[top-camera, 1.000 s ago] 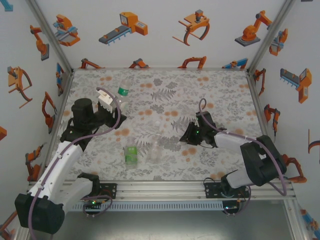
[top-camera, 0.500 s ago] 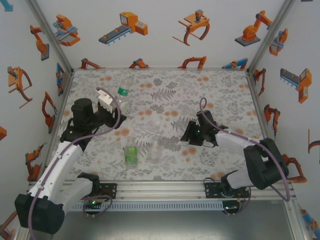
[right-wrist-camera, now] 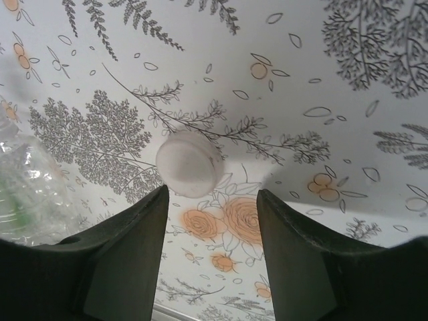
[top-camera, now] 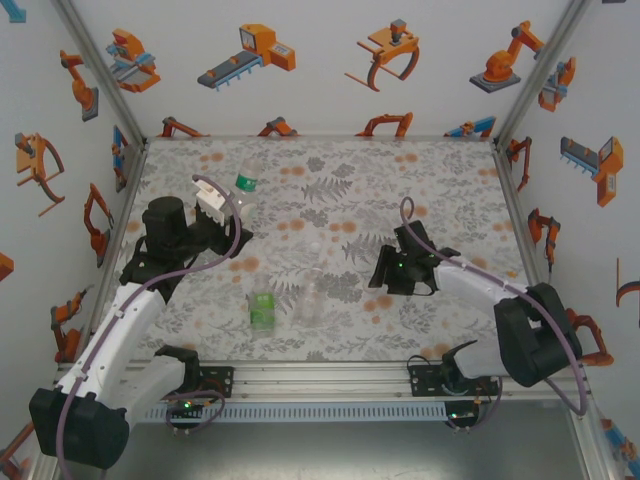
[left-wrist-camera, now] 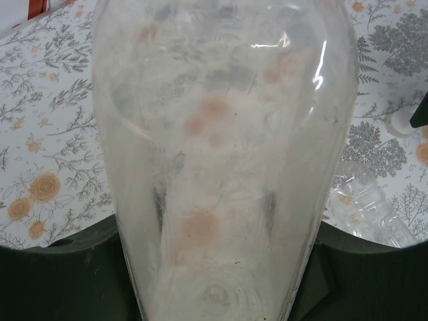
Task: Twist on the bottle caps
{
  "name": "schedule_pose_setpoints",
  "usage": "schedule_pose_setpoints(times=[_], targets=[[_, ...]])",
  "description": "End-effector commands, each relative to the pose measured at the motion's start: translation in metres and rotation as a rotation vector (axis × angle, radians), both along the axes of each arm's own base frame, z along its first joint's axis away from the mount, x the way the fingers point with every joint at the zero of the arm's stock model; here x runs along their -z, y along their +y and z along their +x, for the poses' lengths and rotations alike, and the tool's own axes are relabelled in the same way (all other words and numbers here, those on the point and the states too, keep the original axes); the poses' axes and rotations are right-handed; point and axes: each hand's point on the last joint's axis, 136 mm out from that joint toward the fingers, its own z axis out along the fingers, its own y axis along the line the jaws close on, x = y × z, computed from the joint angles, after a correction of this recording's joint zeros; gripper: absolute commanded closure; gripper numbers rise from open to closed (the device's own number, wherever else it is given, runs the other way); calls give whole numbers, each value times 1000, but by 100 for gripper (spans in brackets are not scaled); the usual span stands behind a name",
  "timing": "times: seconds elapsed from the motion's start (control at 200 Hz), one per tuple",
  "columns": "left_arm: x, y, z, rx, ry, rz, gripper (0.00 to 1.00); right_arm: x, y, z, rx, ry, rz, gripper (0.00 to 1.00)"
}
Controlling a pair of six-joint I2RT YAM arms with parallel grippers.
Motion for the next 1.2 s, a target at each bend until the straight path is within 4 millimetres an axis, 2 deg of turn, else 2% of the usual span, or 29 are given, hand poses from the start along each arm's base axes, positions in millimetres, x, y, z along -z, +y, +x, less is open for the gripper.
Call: schedule_pose_setpoints(times=[0.0,0.421,0.751,0.871,1.091,1.192], targets=[[-21,-1,-1,7,-50,-20,96,-21,-5,9,-4,-39,-34,46],[-24,1,-3,2,-69,-18,97,-43,-2,18,-41,-64,-89,46],[-28,2,-5,1,-80,-19,97,-46,7,25,-58,-43,-170,43],[-26,1,-5,4,-74,-17,97,-42,13,27,-73,-34,-218,40],[-21,-2,-2,16,-52,-23,99,-26,25,26,-131,-6,-302,40],[-25,-4,-4,31,-53,-29,99,-21,33,24,-153,-6,-314,40]])
